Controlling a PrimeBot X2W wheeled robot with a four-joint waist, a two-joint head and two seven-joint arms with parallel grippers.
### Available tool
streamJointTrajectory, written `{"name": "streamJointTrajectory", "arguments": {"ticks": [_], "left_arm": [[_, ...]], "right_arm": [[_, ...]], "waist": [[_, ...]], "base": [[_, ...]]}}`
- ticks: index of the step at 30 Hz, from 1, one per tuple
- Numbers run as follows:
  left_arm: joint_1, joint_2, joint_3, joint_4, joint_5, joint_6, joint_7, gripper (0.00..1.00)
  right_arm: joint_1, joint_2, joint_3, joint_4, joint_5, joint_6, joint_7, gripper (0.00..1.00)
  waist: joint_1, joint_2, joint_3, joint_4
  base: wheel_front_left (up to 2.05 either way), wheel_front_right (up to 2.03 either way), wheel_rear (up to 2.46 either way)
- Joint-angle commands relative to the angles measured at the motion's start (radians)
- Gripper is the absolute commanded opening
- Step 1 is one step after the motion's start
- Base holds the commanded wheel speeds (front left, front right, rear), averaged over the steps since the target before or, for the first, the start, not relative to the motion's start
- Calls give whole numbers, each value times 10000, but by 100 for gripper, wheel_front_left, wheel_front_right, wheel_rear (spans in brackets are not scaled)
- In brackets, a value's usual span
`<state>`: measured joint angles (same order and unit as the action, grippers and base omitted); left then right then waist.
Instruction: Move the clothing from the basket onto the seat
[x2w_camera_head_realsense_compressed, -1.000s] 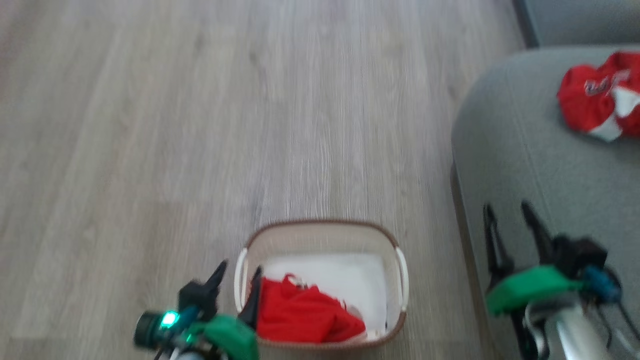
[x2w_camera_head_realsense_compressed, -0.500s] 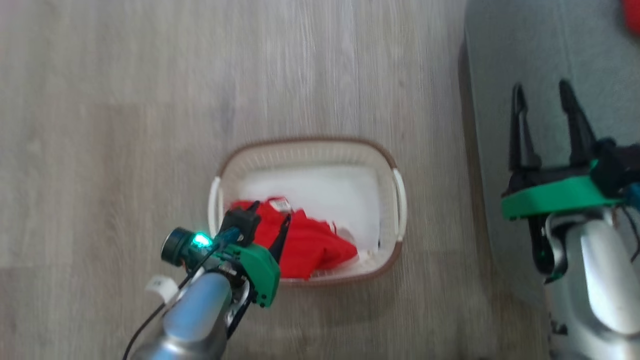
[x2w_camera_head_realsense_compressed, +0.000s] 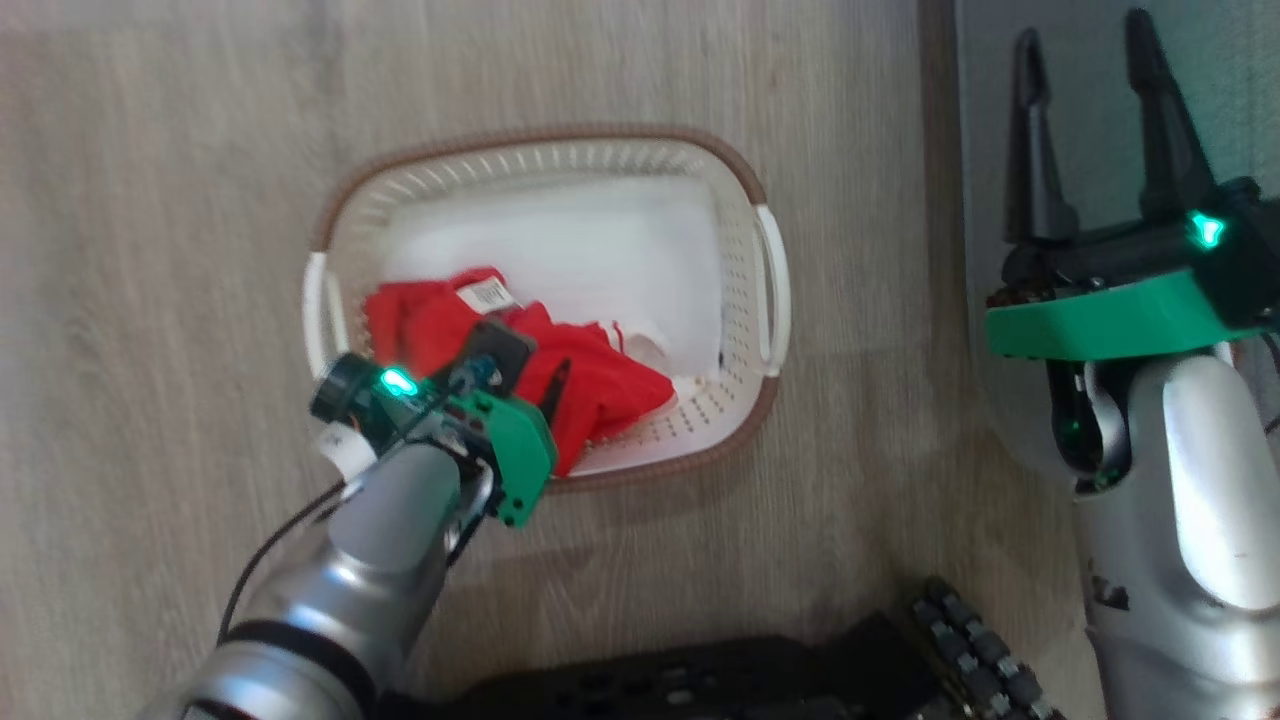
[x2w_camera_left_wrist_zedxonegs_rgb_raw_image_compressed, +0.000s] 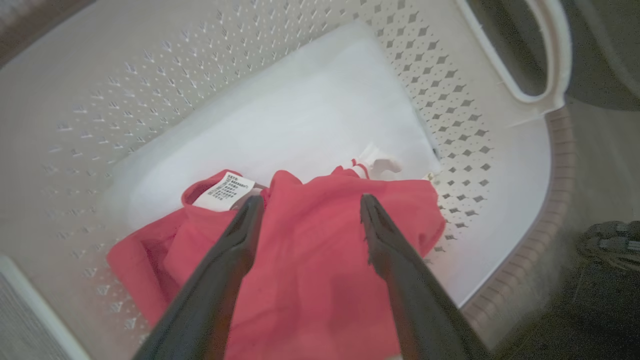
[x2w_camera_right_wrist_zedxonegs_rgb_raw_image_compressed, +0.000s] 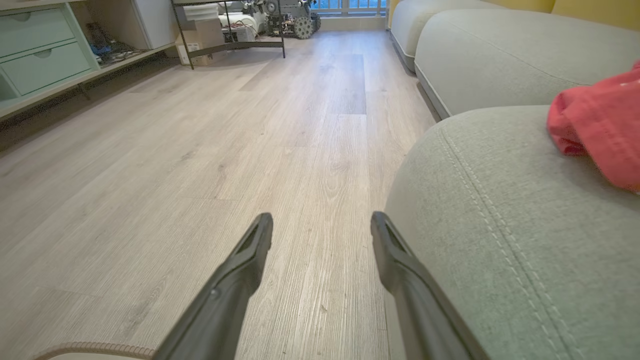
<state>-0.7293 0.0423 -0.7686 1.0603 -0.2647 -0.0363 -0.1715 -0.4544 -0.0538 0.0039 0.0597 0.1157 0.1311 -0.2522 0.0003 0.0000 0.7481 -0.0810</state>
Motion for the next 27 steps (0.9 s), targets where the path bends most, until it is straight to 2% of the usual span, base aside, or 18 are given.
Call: {"name": "streamJointTrajectory", "arguments": {"ticks": [1,17,18,19,20,22,23,27], "left_arm": [[-28,81,91,35,-83,127,4,100],[-1442,89,-317,1890,-262,622,39,100],[-1455,99,-312,1941,-288,611,53,91],[-1454,106,-309,1987,-315,600,76,72],[-1439,111,-309,2029,-344,573,122,42],[-1410,120,-329,2091,-373,559,169,7],[-1390,120,-350,2114,-380,549,178,0],[-1302,110,-410,2158,-449,468,52,0]], "right_arm": [[38,36,274,-387,71,-4,-68,100],[-259,36,903,-710,356,-4,-93,100],[-261,36,916,-703,377,-4,-93,100],[-259,36,930,-699,397,-4,-93,100],[-258,36,944,-692,417,-4,-93,100],[-256,36,969,-672,451,-4,-94,100],[-256,36,977,-663,465,-4,-94,100],[-255,36,914,-544,480,-4,-94,100]], "waist": [[-3,0,604,-334],[-3,0,1591,-844],[-3,0,1592,-870],[-3,0,1586,-897],[-3,0,1575,-925],[-3,0,1543,-972],[-3,0,1515,-992],[-3,0,1272,-1010]], "base": [[0,0,0],[0,0,0],[0,0,0],[0,0,0],[0,0,0],[0,0,0],[0,0,0],[0,0,0]]}}
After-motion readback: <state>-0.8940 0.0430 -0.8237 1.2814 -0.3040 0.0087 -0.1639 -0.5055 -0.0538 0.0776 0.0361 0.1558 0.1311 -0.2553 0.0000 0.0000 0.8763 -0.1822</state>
